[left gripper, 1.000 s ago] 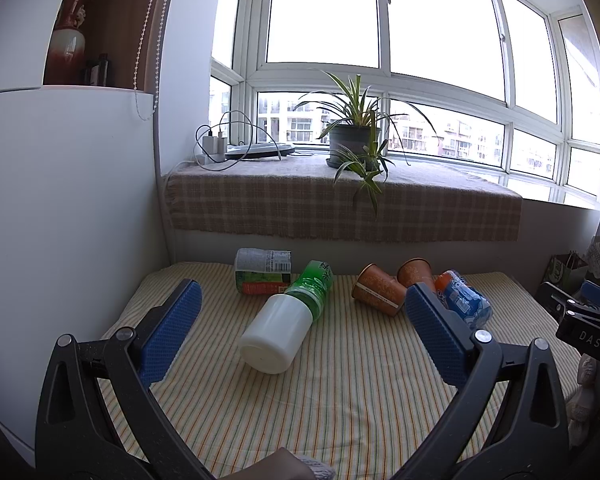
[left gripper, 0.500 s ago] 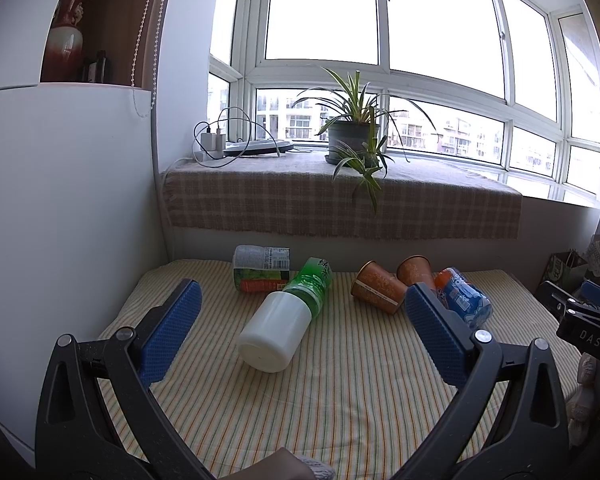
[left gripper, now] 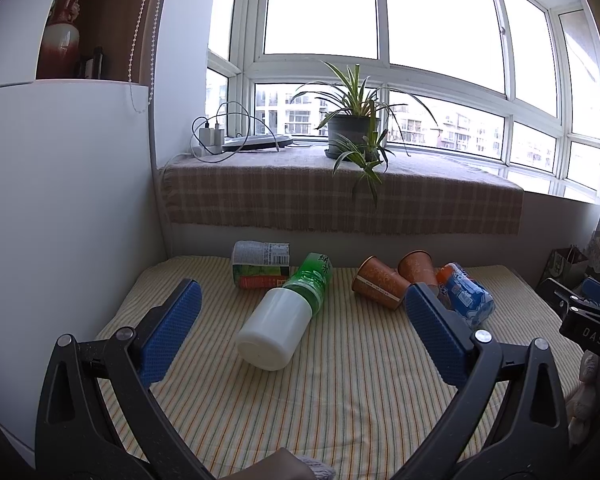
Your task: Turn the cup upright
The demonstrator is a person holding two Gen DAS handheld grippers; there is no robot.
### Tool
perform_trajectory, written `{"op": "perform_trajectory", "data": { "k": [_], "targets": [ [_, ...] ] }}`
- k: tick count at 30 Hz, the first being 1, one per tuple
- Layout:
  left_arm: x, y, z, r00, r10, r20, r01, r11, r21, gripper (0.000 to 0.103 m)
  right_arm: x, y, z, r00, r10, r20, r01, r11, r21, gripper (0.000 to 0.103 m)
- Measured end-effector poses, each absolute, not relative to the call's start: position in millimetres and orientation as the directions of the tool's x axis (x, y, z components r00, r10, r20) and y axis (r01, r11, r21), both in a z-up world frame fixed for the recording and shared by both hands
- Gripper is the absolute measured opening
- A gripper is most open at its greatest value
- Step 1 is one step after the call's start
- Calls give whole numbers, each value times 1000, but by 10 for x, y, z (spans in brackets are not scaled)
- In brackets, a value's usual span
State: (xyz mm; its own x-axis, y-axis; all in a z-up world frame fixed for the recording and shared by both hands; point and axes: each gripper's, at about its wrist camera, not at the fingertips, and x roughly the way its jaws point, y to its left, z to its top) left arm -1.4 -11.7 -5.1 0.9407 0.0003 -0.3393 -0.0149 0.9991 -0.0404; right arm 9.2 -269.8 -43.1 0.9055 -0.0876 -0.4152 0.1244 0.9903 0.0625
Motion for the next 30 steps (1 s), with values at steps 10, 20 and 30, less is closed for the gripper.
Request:
{"op": "perform_trajectory", "data": {
  "k": [10, 20, 30],
  "targets": [
    [297, 62, -201, 885, -50, -463, 32, 998, -49, 103, 125, -2737, -505, 898, -93, -430, 133, 989, 64, 99],
    [1183, 442, -556, 666, -190, -721, 94, 981, -172, 103, 110, -2776, -517, 895, -97, -436, 142, 987, 71, 99],
    [1778, 505, -881, 482, -256, -838, 106, 966, -234, 98, 125, -2760, -555, 883, -71, -464, 115, 991, 68, 99]
  ]
}}
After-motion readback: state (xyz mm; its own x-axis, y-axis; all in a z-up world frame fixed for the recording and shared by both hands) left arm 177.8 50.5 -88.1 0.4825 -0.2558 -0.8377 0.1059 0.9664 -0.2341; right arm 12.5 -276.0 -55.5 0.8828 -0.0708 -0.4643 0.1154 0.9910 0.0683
